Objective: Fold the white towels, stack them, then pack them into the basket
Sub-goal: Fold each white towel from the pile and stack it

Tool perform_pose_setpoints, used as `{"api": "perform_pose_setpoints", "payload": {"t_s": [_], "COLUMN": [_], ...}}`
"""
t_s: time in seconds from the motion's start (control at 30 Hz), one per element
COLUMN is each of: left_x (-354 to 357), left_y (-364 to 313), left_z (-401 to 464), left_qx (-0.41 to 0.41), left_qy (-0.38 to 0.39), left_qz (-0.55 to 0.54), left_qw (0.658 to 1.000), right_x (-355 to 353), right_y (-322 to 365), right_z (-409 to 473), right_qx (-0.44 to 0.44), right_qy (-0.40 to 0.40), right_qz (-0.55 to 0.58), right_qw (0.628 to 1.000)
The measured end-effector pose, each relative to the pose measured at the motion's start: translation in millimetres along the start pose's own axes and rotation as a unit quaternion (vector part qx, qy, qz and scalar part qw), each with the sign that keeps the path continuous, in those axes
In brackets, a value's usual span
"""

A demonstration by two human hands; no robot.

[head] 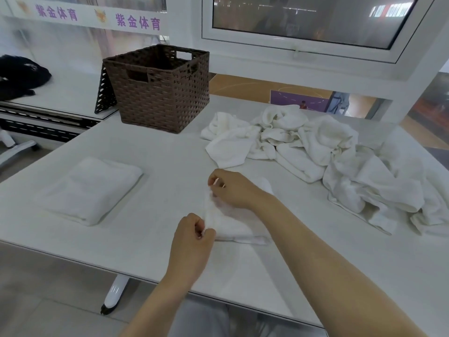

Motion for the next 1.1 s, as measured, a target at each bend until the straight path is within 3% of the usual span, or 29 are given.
{"api": "perform_pose_setpoints", "payload": {"t_s": [0.2, 0.37, 0.47, 0.6, 0.73, 0.87, 1.0, 1.1], "left_x": [-8, -7, 12, 47, 67, 75, 74, 71], "left_y": [4, -19, -42, -47, -38, -25, -15, -9], "left_z": [3, 17, 34, 58, 78, 82, 81, 82], "left_qx": [0.012, 0.069, 0.134, 0.195, 0.175, 0.149, 0.150, 0.150], "left_qy": [0.038, 0.036, 0.083, 0.173, 0.219, 0.241, 0.229, 0.221], "left_qz": [0.077, 0.092, 0.142, 0.279, 0.372, 0.361, 0.371, 0.382], "left_qw": [0.996, 0.993, 0.977, 0.924, 0.885, 0.889, 0.887, 0.885], "right_x": [-34, -19, -10, 14, 30, 32, 41, 47], "right_y": [-61, -99, -100, -101, -109, -106, -108, -122], "right_z": [-60, -79, -88, -103, -108, -106, -104, -101], "right_qx": [0.007, 0.066, 0.055, 0.010, 0.004, 0.047, 0.053, 0.089], "right_qy": [-0.174, -0.151, -0.159, -0.119, -0.144, -0.265, -0.254, -0.284], "right_qz": [0.025, 0.094, 0.134, 0.085, 0.061, 0.019, -0.072, -0.147], "right_qw": [0.984, 0.982, 0.977, 0.989, 0.988, 0.963, 0.963, 0.943]}}
Point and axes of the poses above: each hand's wrist, its own z-axis towards the middle knuckle, its own x-axis out of the palm, y = z × x, the point moved 3 cm from there along z, towards the middle knuckle, and after that the axes turned 7 degrees about x, right-handed, at the moved point
